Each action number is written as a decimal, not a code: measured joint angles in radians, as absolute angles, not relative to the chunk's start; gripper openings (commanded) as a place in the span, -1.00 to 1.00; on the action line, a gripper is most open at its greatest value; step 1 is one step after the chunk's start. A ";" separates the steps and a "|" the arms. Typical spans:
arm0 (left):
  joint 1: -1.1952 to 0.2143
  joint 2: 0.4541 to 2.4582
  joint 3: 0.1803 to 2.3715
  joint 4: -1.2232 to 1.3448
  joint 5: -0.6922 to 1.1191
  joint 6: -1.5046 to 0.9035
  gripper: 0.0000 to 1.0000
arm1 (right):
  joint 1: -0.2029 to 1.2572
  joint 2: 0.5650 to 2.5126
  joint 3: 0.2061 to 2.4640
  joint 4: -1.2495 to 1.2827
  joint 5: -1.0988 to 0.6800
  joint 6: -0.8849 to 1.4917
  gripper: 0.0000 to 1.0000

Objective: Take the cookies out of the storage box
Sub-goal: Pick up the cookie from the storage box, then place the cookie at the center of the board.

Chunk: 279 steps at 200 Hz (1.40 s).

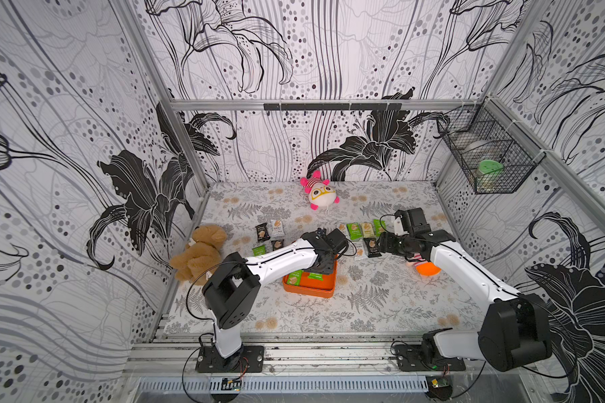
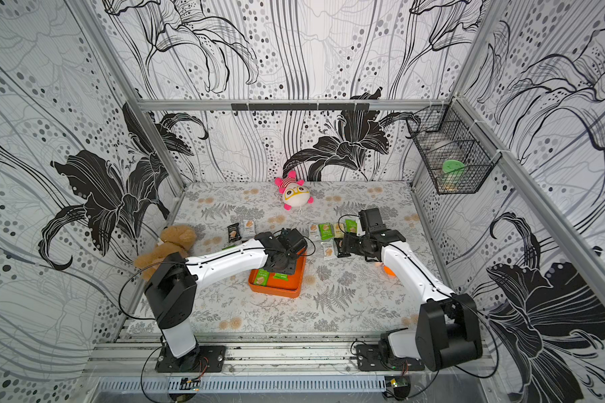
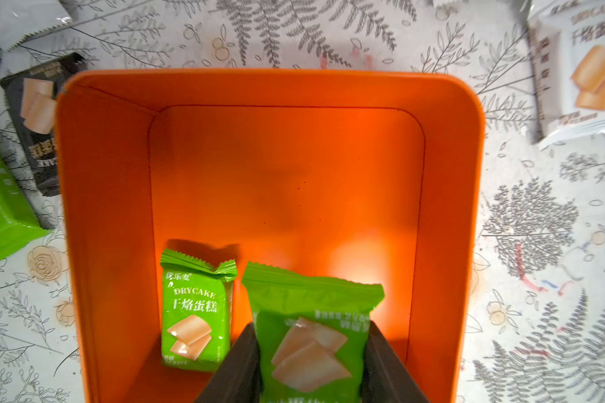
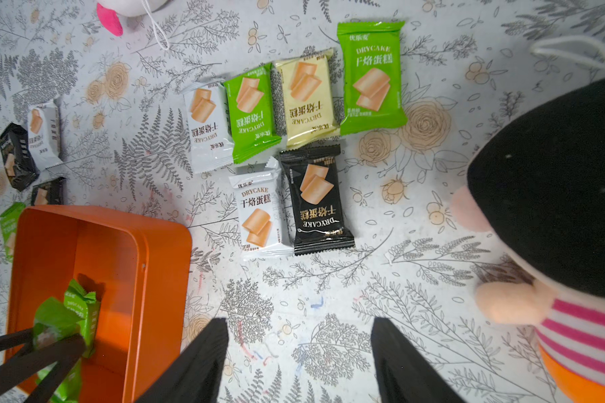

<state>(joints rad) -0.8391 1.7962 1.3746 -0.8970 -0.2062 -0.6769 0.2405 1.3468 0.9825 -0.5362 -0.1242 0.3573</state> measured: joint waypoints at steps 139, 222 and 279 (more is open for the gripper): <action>-0.513 1.443 0.962 -0.869 -0.233 -0.643 -0.14 | 0.241 1.347 0.995 -0.538 -0.154 0.358 0.41; -0.484 1.502 0.839 -0.682 -0.220 -0.575 -0.14 | 0.241 1.347 1.044 -0.566 -0.149 0.361 0.41; -0.484 1.586 0.839 -0.604 -0.208 -0.549 -0.13 | 0.241 1.348 1.060 -0.580 -0.130 0.361 0.41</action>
<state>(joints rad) -0.4835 1.5860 0.8387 -0.6044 -0.2077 -0.5488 0.2405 1.3476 1.0595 -0.5804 -0.1303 0.3614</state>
